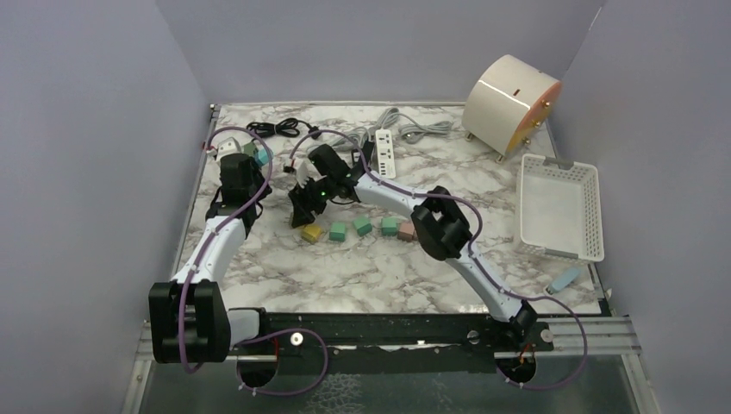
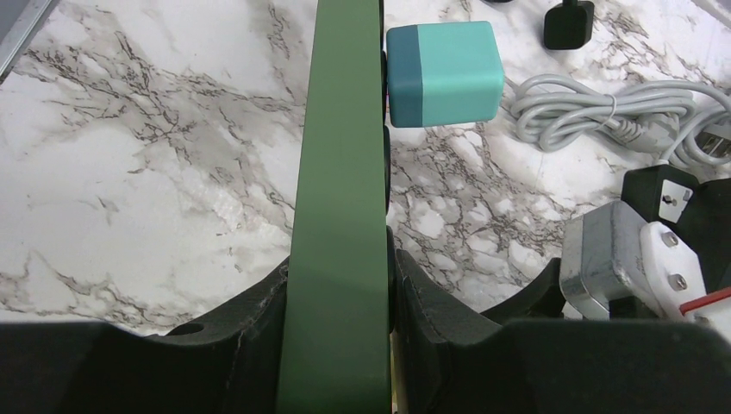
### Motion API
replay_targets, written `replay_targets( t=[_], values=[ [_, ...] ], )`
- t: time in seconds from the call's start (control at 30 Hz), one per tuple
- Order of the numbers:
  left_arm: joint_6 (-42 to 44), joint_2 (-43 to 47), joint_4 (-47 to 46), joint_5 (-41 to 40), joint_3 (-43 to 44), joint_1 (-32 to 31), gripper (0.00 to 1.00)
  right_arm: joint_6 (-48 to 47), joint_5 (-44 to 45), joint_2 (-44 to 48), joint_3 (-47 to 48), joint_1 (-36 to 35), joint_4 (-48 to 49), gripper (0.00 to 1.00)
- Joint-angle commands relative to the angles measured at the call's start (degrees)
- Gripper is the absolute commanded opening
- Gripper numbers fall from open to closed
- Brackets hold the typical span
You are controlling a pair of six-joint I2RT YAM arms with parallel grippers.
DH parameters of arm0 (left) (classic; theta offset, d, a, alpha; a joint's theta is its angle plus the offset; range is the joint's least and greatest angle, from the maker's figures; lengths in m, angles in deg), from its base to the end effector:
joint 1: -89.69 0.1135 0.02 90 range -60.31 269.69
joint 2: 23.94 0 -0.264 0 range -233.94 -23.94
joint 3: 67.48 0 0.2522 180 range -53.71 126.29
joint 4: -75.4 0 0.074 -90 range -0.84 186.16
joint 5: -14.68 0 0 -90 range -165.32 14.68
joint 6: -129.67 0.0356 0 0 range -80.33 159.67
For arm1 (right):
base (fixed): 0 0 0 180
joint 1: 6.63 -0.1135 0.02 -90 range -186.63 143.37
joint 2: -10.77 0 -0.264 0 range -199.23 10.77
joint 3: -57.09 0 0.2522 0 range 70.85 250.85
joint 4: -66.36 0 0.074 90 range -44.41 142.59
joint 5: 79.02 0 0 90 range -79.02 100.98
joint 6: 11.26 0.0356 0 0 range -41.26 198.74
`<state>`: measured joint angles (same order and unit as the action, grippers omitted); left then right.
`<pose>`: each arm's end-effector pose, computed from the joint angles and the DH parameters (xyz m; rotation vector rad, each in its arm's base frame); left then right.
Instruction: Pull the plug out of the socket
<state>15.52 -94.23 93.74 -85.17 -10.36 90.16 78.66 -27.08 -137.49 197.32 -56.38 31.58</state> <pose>0.2695 0.0083 0.2476 -0.5493 2.0397 -0.0645 0.3510 0.4485 0.1478 -1.3382 2.0232 1.1909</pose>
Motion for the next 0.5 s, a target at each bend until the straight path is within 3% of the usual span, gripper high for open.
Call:
replay_targets(
  t=[0.0,0.1,0.27,0.47],
  values=[
    [0.91,1.23,-6.21,4.59,-0.14,0.32,0.0,0.34,3.9,7.27,-3.91,0.89,6.79,0.63],
    [1.71,2.1,-9.08,8.3,-0.94,0.32,0.0,5.86,4.93,13.71,-11.24,2.79,17.29,0.63],
    [1.83,2.68,-14.67,15.61,-2.63,0.27,0.0,23.55,7.47,21.42,-21.37,7.76,31.13,0.63],
    [1.95,2.58,-21.12,22.28,-4.42,-0.18,0.0,42.08,12.95,19.97,-15.32,9.15,22.57,0.61]
  ],
)
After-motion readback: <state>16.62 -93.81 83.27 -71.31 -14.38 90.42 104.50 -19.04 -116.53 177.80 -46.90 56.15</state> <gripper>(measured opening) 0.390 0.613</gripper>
